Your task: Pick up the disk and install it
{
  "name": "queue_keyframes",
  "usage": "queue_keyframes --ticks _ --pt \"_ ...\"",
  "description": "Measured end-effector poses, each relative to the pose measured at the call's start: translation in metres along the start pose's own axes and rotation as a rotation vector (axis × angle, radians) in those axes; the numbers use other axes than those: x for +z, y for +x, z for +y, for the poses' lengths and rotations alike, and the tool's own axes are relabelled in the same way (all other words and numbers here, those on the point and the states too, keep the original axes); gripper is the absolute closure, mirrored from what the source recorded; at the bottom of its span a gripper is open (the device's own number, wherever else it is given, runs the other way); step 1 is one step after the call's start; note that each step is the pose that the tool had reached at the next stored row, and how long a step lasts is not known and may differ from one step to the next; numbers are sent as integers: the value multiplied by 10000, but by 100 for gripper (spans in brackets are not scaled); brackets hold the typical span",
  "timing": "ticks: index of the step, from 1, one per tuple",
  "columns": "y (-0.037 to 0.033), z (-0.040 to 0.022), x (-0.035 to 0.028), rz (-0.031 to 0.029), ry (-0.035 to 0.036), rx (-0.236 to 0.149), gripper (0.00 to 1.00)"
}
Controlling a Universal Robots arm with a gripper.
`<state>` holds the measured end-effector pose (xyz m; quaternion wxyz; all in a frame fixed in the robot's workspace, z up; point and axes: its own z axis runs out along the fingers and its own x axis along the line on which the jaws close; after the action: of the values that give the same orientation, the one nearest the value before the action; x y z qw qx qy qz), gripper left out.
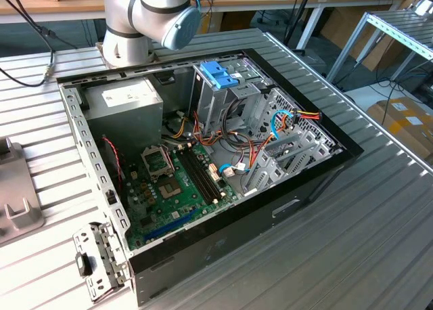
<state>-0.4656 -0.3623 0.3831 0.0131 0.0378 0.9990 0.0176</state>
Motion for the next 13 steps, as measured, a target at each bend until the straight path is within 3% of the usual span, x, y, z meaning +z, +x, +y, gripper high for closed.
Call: queue_keyframes --ticks 4,13 --pt "0 1 0 3 -2 -92 89" --pt "0 1 0 27 -19 -761 89"
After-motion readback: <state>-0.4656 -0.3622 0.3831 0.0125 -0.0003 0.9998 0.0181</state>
